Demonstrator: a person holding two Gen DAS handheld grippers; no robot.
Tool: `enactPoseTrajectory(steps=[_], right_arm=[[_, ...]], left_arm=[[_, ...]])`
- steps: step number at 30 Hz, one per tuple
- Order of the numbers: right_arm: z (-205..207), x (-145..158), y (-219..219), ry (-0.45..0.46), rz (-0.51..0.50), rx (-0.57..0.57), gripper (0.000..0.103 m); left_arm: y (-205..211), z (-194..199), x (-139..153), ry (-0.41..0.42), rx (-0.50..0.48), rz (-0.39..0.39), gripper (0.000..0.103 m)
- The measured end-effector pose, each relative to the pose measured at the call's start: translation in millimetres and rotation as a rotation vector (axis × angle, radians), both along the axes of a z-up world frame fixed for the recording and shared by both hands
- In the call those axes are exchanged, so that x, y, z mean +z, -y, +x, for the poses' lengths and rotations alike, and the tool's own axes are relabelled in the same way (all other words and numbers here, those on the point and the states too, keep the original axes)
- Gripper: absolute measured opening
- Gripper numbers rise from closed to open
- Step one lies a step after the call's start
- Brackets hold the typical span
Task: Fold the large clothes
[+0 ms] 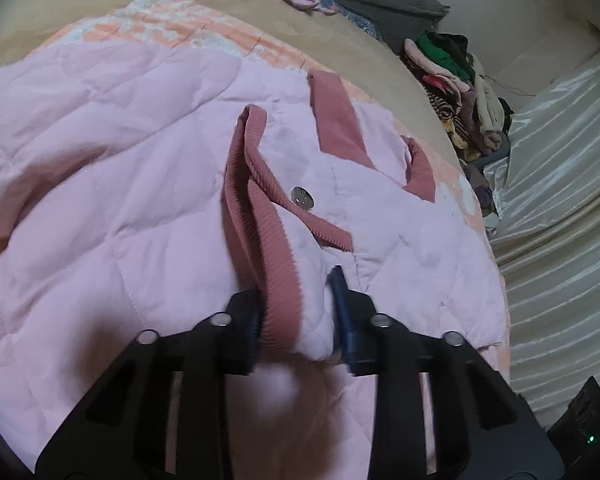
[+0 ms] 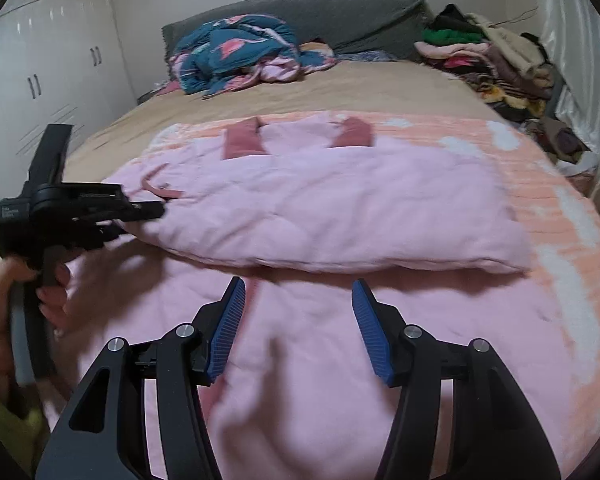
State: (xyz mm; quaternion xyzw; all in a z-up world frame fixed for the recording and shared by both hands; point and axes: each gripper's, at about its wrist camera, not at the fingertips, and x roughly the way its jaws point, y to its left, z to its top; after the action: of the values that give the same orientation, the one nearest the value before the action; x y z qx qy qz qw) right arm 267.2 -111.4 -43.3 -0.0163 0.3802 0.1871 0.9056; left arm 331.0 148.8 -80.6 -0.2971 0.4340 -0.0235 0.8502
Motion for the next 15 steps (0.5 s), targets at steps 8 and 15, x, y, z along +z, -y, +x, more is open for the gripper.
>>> enactPoseTrajectory(steps=[8,15], right_arm=[[27.5,15.6,45.8,0.02,0.007,-0.108,0.055],[76.8,15.5,48.7,0.002,0.001,-0.141,0.056]], left_arm=[[-16.3,-10.5,43.2,0.101,0.027,0.071,0.017],[-31.3,-4.2,5.8,-0.011,0.067,0.148,0.017]])
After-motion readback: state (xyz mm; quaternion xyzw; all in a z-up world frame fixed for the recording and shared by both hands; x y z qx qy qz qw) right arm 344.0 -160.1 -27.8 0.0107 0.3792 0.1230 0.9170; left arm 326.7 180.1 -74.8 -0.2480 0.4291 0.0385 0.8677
